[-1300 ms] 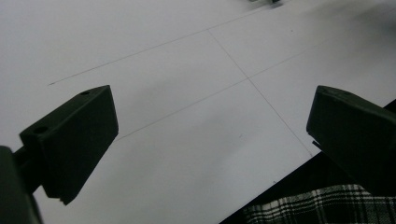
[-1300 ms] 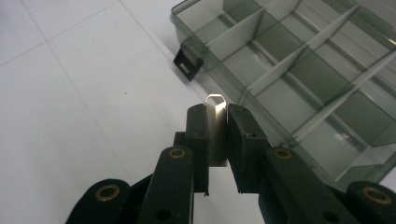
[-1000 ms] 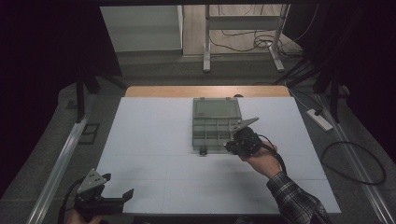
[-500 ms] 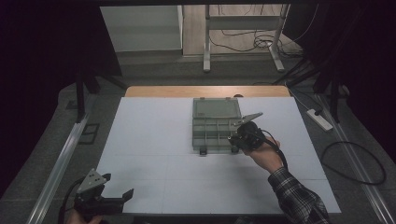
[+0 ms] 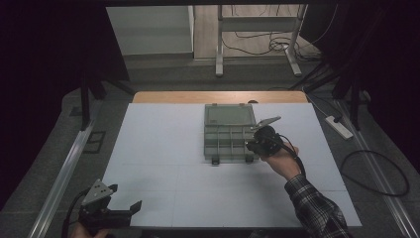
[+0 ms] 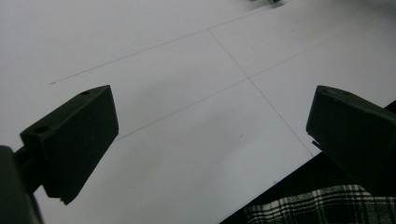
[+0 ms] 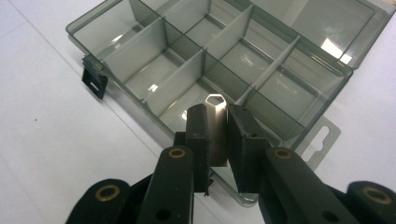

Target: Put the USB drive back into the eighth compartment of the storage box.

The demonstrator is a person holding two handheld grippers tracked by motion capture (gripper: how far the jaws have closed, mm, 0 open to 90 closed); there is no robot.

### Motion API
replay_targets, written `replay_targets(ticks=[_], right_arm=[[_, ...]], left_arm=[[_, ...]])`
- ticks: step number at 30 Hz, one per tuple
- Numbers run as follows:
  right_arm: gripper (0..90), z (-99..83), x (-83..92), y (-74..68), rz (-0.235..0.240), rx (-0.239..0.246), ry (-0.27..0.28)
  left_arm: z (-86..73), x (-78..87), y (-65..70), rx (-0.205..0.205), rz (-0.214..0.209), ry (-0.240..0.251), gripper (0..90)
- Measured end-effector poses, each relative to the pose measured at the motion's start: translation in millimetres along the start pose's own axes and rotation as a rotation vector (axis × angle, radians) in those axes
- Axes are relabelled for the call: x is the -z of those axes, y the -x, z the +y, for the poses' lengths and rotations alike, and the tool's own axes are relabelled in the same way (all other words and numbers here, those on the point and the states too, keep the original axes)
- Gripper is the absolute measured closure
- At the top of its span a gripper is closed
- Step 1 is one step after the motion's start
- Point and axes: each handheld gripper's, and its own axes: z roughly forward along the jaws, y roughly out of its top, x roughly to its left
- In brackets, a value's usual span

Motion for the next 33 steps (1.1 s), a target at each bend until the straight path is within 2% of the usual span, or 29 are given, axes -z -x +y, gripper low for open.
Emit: replay_targets(ticks=[20, 30, 33], right_arm=[[78.2, -0.9, -7.1, 12.8, -0.049, -0.016, -0.011], [77.7, -3.5, -14.5, 10.8, -0.057, -0.002, -0.043], [73.7, -3.8, -15.8, 9.7, -0.058, 0.000, -0.046]], left_arm=[[0.1, -0.2, 0.5, 0.000, 0.005, 0.000, 2.7], [-0.1, 0.0, 0.5, -0.003, 0.005, 0.001, 2.8], [-0.1, 0.1, 0.4, -0.003, 0.005, 0.000, 2.7]])
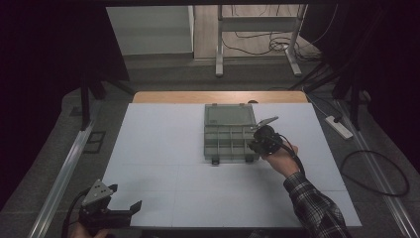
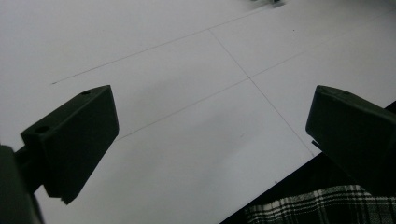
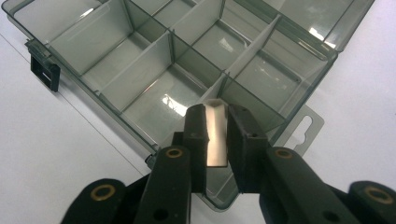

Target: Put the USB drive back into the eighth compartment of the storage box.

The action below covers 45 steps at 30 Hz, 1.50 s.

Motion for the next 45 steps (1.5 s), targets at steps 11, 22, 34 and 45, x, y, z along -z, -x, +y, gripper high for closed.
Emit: replay_targets(ticks=[11, 22, 34, 45], right_arm=[[55.9, -0.9, 2.6, -0.4, 0.026, -0.021, 0.005], [36.8, -0.7, 7.8, -4.0, 0.042, -0.034, 0.024], [24.4, -2.4, 15.2, -8.8, 0.086, -0.034, 0.020], [15.3, -9.4, 21.8, -17.6, 0.119, -0.007, 0.022]], left_arm=[[0.0, -0.3, 0.3, 0.000, 0.000, 0.002, 2.8], [0.0, -0.2, 0.4, -0.001, -0.001, 0.002, 2.9], [0.0, -0.3, 0.5, -0.001, 0.002, 0.002, 3.0], [0.0, -0.1, 0.5, -0.001, 0.002, 0.002, 3.0]])
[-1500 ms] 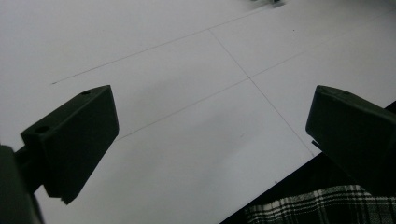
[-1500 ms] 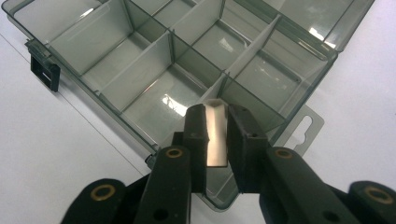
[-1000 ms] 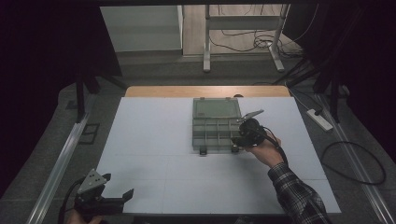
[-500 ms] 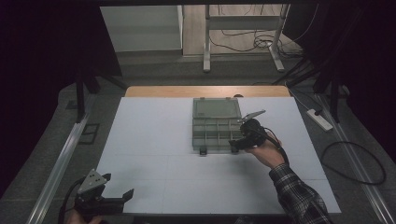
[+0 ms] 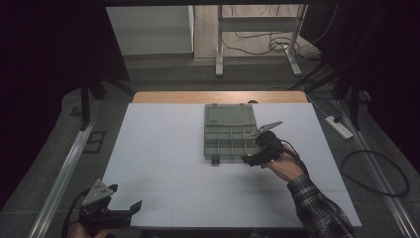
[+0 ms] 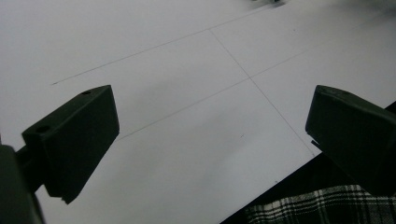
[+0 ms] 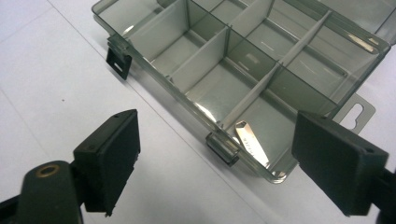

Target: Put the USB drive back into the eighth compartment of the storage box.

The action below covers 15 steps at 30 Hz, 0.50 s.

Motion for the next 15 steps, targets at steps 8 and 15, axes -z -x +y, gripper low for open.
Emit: replay_targets(ticks=[8, 15], right_arm=[[11.4, -4.3, 8.0, -5.0, -0.003, 0.013, 0.017], [6.9, -7.3, 16.0, -8.6, 0.000, 0.017, 0.037]], left_arm=[[0.1, -0.1, 0.0, 0.001, 0.001, 0.000, 3.0], [0.1, -0.1, -0.1, 0.004, 0.002, -0.001, 3.0]])
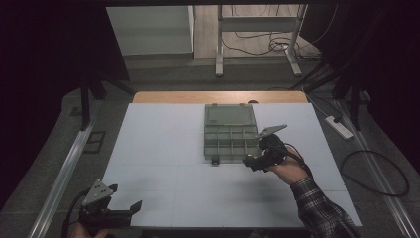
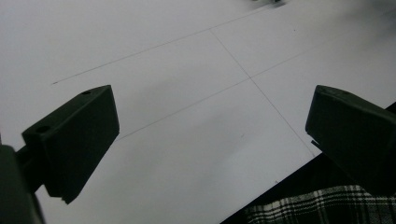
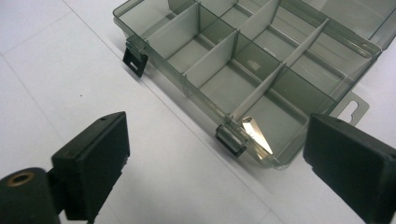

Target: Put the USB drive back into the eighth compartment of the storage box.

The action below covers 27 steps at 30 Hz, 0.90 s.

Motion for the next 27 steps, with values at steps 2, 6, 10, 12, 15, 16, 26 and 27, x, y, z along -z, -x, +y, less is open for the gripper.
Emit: replay_targets(ticks=[2, 6, 10, 12, 15, 16, 26, 27], right_arm=[[6.4, -0.9, 1.3, -0.4, 0.002, -0.002, 0.004], [4.4, -5.4, 7.6, -0.7, 0.005, -0.010, 0.017], [3.8, -8.8, 11.6, -0.6, 0.010, -0.016, 0.025], [3.4, -10.8, 13.4, -0.7, 0.013, -0.021, 0.030], [3.2, -13.4, 15.7, -1.6, 0.017, -0.021, 0.033], [3.1, -14.3, 16.4, -2.3, 0.015, -0.021, 0.036], [0.6, -21.6, 26.2, -7.3, 0.007, -0.009, 0.059], [0.2, -22.8, 27.2, -7.7, 0.003, -0.007, 0.061]], left_arm=[[0.0, 0.0, 0.0, 0.000, 0.000, 0.000, 3.0], [0.1, -0.1, 0.1, 0.000, 0.001, -0.001, 3.0], [0.1, -0.1, 0.1, 0.000, 0.001, 0.000, 3.0], [0.0, 0.0, 0.1, 0.000, 0.002, 0.000, 3.0], [0.1, 0.0, 0.1, 0.000, 0.002, -0.001, 3.0], [0.1, 0.0, 0.1, 0.000, 0.003, -0.002, 3.0], [0.1, -0.1, 0.2, 0.000, 0.003, -0.002, 3.0], [0.1, -0.1, 0.3, 0.000, 0.003, -0.002, 3.0]])
